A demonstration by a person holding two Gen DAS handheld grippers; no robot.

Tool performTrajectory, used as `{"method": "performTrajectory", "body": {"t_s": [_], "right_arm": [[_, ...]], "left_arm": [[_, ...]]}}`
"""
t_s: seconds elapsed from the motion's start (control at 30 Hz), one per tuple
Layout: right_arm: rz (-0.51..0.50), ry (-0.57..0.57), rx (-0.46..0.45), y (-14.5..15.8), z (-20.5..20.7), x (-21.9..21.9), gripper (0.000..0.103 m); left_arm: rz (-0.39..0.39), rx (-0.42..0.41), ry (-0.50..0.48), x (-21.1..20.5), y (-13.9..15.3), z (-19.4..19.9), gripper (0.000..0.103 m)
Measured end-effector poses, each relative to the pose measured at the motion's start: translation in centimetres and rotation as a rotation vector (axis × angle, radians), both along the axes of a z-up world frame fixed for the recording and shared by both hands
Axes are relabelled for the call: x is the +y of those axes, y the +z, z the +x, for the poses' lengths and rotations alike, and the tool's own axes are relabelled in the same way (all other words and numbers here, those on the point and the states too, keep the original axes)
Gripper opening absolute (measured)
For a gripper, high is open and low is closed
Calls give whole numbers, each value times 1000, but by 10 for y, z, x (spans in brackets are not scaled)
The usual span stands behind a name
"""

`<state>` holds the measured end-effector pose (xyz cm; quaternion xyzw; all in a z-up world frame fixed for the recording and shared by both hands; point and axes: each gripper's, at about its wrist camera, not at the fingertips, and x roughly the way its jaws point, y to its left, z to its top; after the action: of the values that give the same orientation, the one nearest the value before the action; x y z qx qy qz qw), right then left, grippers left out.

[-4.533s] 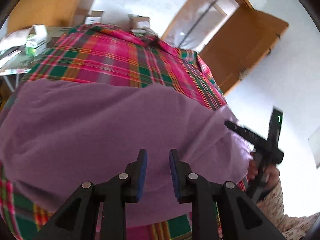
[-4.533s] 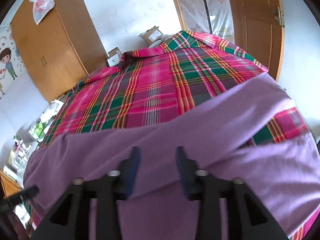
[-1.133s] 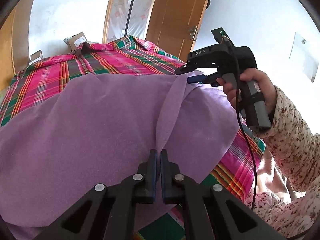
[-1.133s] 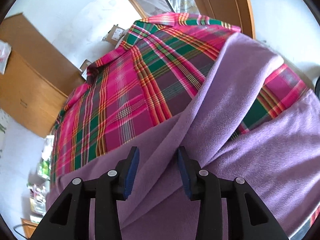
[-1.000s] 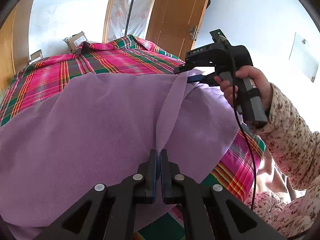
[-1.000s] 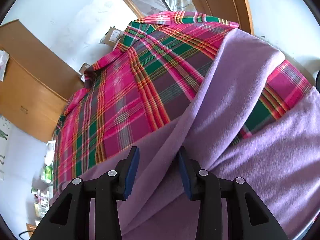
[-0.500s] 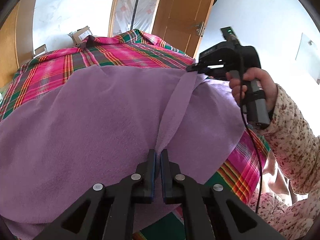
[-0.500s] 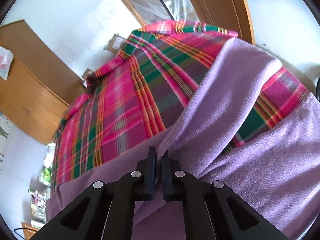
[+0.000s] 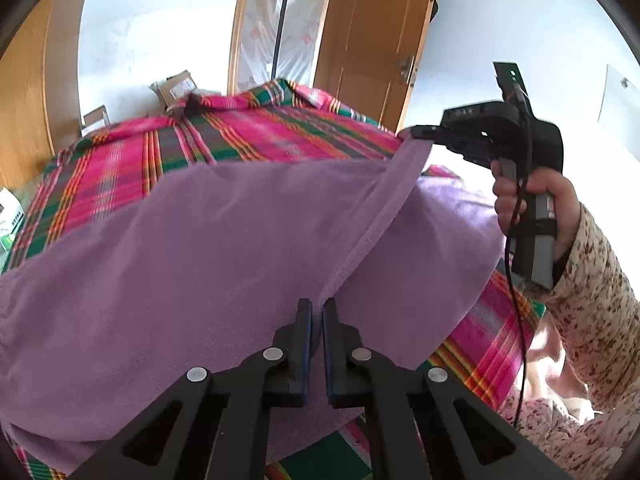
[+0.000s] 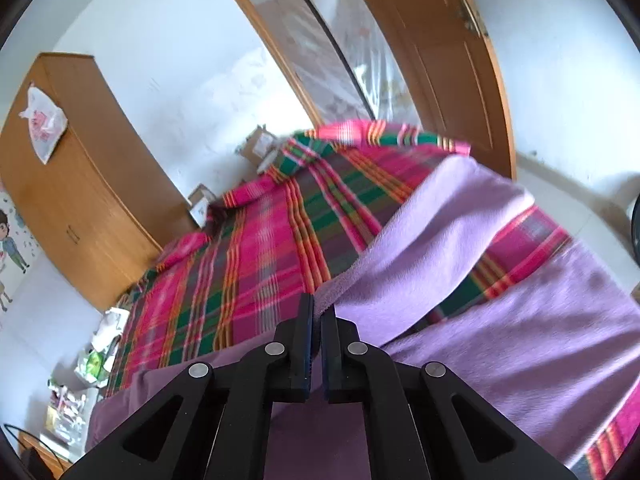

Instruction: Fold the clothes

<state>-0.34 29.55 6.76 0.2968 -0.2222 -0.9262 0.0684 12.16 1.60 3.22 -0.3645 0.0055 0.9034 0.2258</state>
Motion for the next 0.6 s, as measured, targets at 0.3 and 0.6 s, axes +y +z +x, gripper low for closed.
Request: {"method": "performTrajectory", "body": {"t_s": [0.3, 0.6], "right_arm": [[59, -18, 116, 27, 40, 9, 3], [117, -30, 96, 11, 76, 19, 3]], "left_arm": [[-10, 58, -11, 3, 19, 12, 5], [-70, 47, -42, 11, 14, 24, 5]]}}
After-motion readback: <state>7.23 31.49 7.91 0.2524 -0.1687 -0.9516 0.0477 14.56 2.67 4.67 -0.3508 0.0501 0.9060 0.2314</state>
